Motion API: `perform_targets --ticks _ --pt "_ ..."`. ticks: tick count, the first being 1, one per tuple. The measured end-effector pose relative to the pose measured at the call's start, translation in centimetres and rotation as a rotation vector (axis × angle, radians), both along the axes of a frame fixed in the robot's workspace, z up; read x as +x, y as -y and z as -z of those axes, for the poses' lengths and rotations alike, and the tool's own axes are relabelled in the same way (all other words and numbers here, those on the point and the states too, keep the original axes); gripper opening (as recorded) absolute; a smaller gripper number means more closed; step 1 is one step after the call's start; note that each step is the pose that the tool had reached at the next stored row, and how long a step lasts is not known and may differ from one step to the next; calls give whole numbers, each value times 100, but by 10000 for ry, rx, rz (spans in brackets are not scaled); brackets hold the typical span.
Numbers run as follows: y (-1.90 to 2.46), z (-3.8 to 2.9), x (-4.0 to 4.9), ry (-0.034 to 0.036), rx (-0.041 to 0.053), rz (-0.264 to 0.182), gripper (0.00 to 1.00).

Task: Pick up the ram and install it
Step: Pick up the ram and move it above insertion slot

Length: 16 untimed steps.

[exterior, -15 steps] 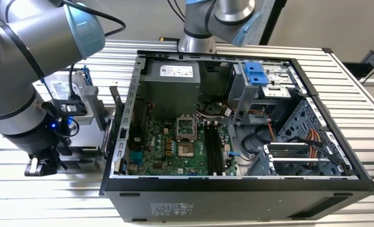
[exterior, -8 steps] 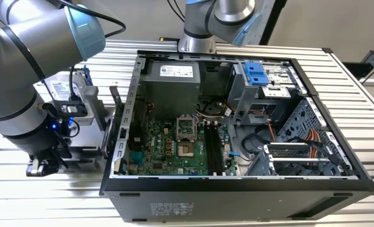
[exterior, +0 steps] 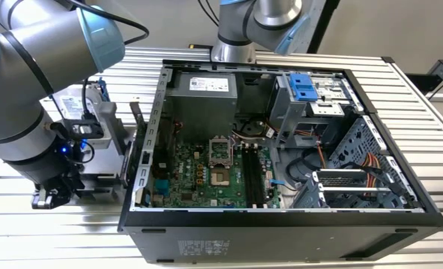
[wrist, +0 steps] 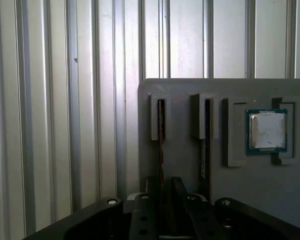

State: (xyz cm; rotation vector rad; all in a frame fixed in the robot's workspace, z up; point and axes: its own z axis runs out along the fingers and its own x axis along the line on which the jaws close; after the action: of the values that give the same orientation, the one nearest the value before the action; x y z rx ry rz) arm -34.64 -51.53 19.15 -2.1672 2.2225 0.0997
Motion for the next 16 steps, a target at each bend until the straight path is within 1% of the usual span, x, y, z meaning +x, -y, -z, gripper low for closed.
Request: perform_targets --ticks 2,3,16 --pt "0 1 0 0 0 1 100" --pt "0 1 0 0 0 0 0" --pt "0 7 0 0 0 0 0"
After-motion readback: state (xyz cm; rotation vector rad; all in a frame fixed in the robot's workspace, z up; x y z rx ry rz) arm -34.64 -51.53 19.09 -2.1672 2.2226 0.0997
